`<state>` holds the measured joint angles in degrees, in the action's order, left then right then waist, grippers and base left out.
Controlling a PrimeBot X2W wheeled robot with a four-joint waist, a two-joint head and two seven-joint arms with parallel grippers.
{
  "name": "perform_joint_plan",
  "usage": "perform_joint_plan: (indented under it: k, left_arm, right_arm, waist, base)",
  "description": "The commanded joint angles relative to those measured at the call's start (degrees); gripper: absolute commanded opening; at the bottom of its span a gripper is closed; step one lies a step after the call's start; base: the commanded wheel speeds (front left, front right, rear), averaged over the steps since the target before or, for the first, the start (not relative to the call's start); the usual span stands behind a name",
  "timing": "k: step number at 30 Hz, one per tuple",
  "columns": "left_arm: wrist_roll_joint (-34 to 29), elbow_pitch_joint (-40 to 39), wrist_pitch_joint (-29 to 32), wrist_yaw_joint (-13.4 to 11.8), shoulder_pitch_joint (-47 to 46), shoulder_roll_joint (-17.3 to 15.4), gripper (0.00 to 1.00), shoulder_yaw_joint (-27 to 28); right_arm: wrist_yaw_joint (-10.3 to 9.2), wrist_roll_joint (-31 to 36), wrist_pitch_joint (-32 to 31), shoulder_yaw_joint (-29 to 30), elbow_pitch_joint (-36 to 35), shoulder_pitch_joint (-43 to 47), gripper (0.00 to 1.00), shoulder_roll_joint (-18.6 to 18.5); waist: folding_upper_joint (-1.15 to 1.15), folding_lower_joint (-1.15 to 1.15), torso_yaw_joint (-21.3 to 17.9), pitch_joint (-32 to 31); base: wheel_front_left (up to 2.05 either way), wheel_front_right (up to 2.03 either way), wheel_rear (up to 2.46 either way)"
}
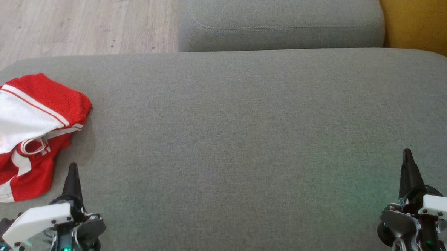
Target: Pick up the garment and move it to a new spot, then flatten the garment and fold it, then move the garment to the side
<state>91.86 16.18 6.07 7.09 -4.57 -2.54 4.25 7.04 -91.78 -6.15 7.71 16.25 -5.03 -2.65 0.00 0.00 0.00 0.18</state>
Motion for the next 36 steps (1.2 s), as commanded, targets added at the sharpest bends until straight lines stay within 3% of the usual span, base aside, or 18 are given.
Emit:
perform_joint_plan:
  k: [1, 10, 11, 13, 14, 15, 36]
  left_arm:
    - [0.32, -2.15, 0.4, 0.4, -1.62, -0.33, 0.0, 2.25]
    - [0.32, -2.15, 0.4, 0.4, -1.62, -0.33, 0.0, 2.25]
    - [-0.02, 0.23, -0.05, -0.04, 0.02, 0.01, 1.0, -0.07]
    - [-0.03, 1.71, -0.07, -0.04, 0.56, 0.05, 1.0, -0.32]
    - [-0.03, 2.66, -0.07, -0.04, 1.13, 0.13, 0.0, -0.39]
    - [-0.08, 2.98, -0.18, -0.04, 1.36, 0.15, 1.0, -0.41]
    - [-13.72, 2.68, -3.54, 0.03, -0.57, -0.41, 1.0, -1.01]
  right_arm:
    - [0.45, -0.41, -0.32, -1.21, -2.23, -1.15, 0.0, -0.22]
    - [0.45, -0.41, -0.32, -1.21, -2.23, -1.15, 0.0, -0.22]
    - [0.0, 0.02, 0.01, -0.03, 0.22, 0.0, 1.0, 0.03]
    - [-0.01, 0.03, 0.01, -0.07, 1.88, 0.31, 1.0, 0.14]
    - [-0.01, 0.03, 0.02, -0.11, 2.82, 0.83, 0.0, 0.22]
    - [-0.01, 0.06, 0.04, -0.14, 3.03, 1.06, 1.0, 0.24]
    - [0.07, 9.7, 3.54, -3.17, 3.1, -1.57, 1.0, -2.4]
  waist:
    - [0.0, 0.0, 0.0, 0.0]
    - [0.0, 0.0, 0.0, 0.0]
    - [0.0, 0.0, 0.0, 0.0]
    - [0.0, 0.0, 0.0, 0.01]
    - [0.0, 0.0, 0.0, 0.01]
    - [0.0, 0.0, 0.01, 0.03]
    - [0.0, 0.0, -0.03, 1.24]
  base:
    - [0.0, 0.0, 0.0]
    - [0.0, 0.0, 0.0]
    - [0.0, 0.0, 0.0]
    - [0.0, 0.0, 0.0]
    - [0.0, 0.0, 0.0]
    - [0.0, 0.0, 0.0]
    - [0.0, 0.0, 0.0]
